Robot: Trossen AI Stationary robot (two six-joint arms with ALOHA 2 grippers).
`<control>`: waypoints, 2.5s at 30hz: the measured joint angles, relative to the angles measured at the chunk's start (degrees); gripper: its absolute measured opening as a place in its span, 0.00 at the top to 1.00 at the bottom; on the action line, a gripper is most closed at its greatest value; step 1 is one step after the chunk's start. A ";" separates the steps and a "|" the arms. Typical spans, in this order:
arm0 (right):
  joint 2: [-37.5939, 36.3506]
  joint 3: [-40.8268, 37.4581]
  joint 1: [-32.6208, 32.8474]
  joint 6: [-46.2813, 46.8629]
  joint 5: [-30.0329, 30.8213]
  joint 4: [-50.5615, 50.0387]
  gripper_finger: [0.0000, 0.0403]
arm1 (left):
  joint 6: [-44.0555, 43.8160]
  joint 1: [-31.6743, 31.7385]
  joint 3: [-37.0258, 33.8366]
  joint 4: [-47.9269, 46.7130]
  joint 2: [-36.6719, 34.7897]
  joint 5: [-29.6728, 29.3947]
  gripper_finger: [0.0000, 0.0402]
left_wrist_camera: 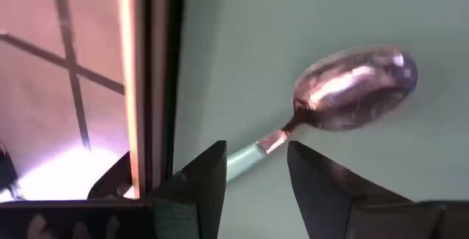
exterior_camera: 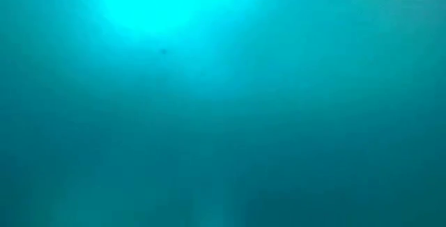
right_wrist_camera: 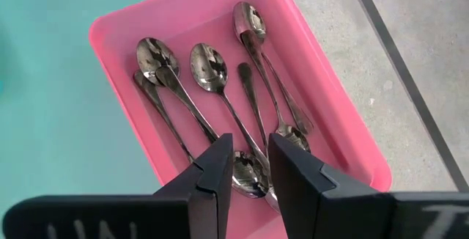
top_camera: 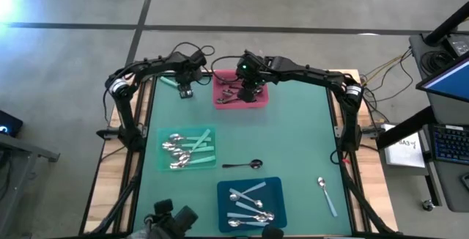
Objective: Sort silverware by color (type)
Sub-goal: Put the green spoon into the green bin
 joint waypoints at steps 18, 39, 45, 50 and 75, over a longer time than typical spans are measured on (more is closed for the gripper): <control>0.00 0.00 -0.01 0.00 -0.01 -0.01 0.80 | 16.40 2.56 -0.20 -2.57 1.27 3.73 0.76; 0.00 0.00 0.00 0.00 0.01 0.39 0.80 | 23.87 2.75 0.87 -2.13 8.21 2.99 0.83; 0.00 0.00 0.00 0.00 -0.01 0.42 0.80 | 20.55 2.85 2.85 -3.74 8.44 4.25 0.96; 0.00 0.00 0.00 0.00 -0.01 0.43 0.80 | 18.38 3.11 5.43 -7.26 8.74 9.38 0.97; 0.00 0.00 0.00 0.00 -0.01 0.43 0.80 | 4.37 -1.14 8.30 -9.03 -3.45 15.47 0.97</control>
